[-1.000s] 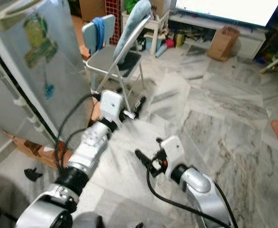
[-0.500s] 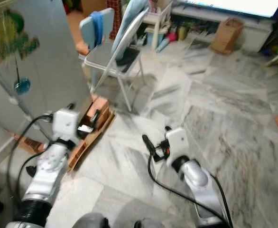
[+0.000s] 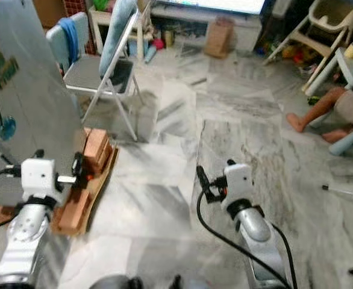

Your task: Restocking fridge

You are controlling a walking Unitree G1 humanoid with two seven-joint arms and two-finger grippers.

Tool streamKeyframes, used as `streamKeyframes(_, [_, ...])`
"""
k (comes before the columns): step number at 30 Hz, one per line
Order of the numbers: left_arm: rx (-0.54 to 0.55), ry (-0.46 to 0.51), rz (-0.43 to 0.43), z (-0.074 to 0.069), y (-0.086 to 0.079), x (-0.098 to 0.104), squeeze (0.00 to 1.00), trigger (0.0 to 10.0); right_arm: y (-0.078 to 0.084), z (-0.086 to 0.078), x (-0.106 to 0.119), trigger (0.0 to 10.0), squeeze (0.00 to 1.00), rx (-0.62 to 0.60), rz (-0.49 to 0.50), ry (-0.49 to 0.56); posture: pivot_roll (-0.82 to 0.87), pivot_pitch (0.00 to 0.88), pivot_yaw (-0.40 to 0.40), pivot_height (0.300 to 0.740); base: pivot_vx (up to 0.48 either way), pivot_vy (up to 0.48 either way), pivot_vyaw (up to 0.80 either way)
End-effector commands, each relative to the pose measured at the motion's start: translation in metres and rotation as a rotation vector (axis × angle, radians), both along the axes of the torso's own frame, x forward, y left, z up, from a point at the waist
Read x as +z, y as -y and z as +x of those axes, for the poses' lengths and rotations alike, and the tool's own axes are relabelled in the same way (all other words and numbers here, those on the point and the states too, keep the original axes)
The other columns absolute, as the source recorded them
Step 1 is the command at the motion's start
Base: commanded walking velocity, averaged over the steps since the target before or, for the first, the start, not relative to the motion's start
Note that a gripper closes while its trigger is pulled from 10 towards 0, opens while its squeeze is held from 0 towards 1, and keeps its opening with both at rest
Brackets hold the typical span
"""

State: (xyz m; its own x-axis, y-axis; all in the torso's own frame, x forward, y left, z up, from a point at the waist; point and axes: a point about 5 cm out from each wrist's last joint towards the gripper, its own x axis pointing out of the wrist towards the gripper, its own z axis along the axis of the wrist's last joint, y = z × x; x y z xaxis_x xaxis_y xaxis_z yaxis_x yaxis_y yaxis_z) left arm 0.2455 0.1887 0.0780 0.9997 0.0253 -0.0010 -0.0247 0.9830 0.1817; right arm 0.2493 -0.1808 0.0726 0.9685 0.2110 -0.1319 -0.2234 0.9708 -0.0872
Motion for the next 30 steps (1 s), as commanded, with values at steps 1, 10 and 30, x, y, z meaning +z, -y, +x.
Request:
streamKeyframes(1, [0.038,-0.005,0.018,-0.002,-0.006,0.001,0.0,10.0,-0.003,0.003,0.005,10.0,0.0,0.002,0.004,0.023,0.11,0.045,-0.04,0.74,0.0,0.48,0.0])
streamKeyframes(10, [0.046,0.005,0.023,-0.003,-0.005,0.004,0.0,10.0,-0.007,0.003,0.009,10.0,0.0,0.018,0.003,0.039,0.11,0.047,-0.044,0.74,0.0,0.48,0.0])
streamKeyframes(30, [0.0,0.088,-0.043,0.049,0.006,0.027,0.0,10.0,0.001,-0.016,-0.012,10.0,0.0,0.035,0.027,-0.221,0.09,0.056,-0.075,0.74,0.1,0.179,0.0])
